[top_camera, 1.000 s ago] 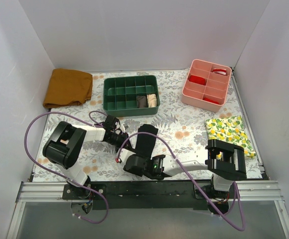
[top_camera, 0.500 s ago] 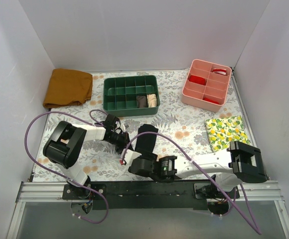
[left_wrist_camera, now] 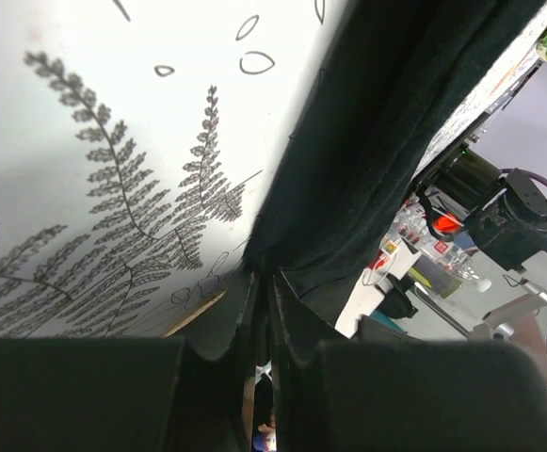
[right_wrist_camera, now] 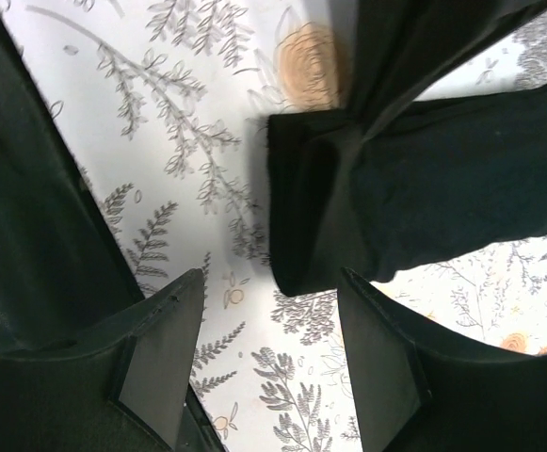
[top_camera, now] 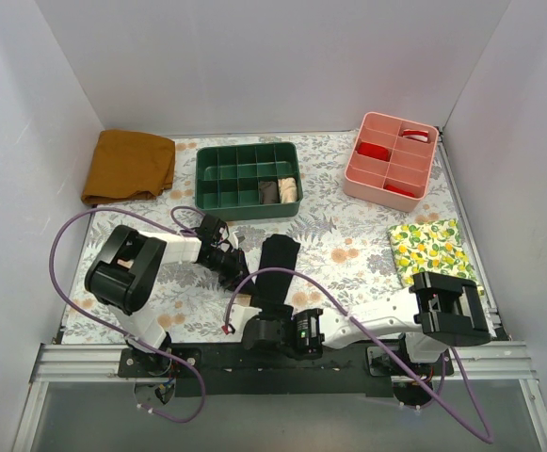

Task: Roll the underwear
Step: Roll the underwear to the center of the board.

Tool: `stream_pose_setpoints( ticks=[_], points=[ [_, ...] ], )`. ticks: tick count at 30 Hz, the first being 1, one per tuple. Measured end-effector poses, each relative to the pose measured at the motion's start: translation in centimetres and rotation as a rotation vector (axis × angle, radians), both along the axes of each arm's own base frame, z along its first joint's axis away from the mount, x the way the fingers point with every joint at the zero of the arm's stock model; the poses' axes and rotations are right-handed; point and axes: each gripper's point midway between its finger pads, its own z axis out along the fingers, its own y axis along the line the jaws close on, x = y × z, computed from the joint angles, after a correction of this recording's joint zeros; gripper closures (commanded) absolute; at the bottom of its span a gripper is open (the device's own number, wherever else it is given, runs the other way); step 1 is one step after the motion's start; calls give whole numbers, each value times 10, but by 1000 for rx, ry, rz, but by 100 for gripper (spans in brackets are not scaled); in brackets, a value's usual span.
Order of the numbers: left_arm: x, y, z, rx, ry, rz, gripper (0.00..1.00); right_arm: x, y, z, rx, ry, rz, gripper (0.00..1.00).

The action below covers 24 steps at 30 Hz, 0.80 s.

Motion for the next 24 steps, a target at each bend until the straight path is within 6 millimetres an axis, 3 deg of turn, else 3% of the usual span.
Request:
stream_pose_setpoints(
  ticks=[8,19,24],
  points=[
    [-1,-2,0,-19,23,-7,94,3,-6,-22,-50,-42,-2,33],
    [-2,-3,0,-17,67,-13,100,18,5,-21,-37,-148,-5,34],
    [-4,-3,-1,-19,91,-19,100,19,6,-22,-27,-158,-3,42]
  ],
)
